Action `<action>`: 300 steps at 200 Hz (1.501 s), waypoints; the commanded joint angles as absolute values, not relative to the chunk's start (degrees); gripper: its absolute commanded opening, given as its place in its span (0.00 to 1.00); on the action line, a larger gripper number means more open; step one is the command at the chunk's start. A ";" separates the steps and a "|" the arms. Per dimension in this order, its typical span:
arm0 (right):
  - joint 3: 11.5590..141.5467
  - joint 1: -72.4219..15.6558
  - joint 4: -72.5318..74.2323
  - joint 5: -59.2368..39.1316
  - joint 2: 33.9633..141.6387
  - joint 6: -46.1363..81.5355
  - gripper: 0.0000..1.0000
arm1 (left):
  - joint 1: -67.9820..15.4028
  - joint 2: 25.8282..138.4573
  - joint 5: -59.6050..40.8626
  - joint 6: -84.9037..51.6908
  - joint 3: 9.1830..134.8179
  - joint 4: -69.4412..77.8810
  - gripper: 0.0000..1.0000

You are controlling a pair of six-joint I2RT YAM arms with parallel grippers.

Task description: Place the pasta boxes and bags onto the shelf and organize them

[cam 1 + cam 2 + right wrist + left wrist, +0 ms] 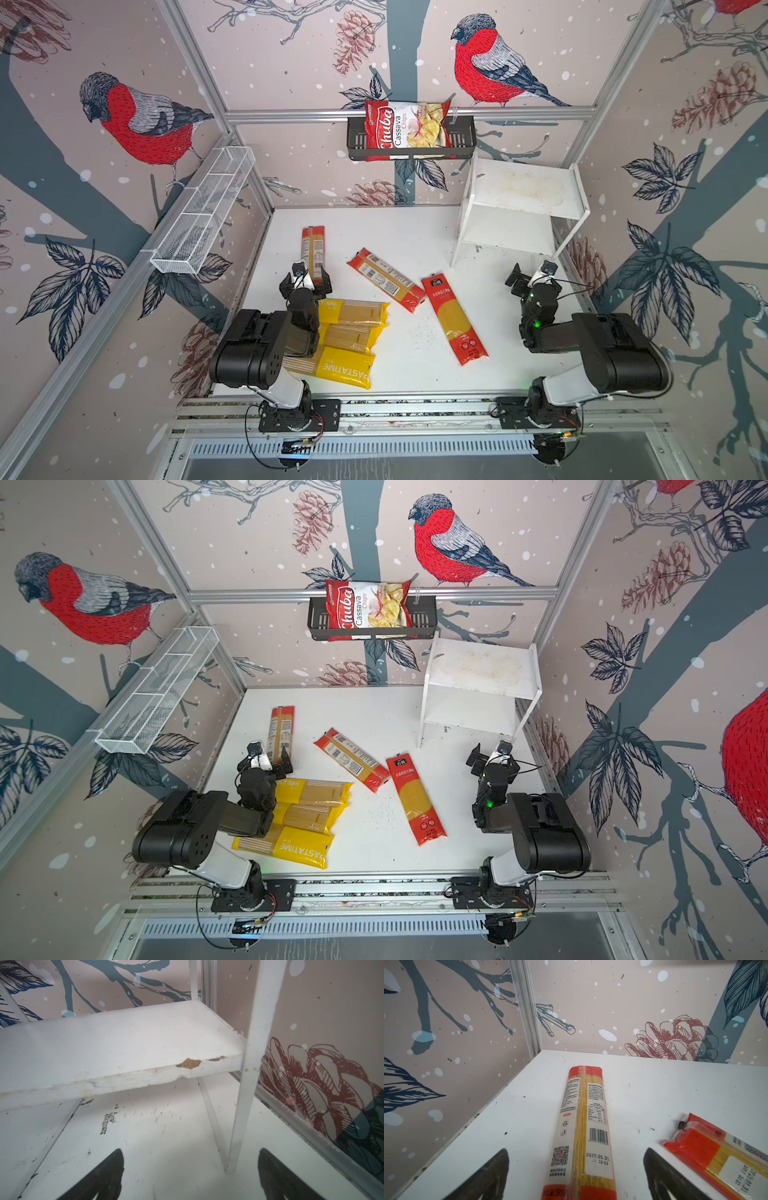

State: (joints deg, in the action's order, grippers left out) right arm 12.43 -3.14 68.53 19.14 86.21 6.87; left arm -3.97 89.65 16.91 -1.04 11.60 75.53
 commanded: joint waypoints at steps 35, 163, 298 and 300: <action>12.70 -3.25 70.57 20.05 86.24 6.17 1.00 | -4.04 89.65 16.97 -0.31 12.38 77.45 0.99; 12.74 -3.25 70.49 20.04 86.24 6.17 1.00 | -4.02 89.60 16.88 -0.26 12.48 77.34 0.99; 12.48 -2.97 70.66 19.45 86.04 6.42 1.00 | -4.04 89.60 16.87 -0.26 12.52 77.41 0.99; 12.48 -2.98 70.66 19.47 86.04 6.42 1.00 | -4.04 89.64 16.81 -0.26 12.51 77.36 0.99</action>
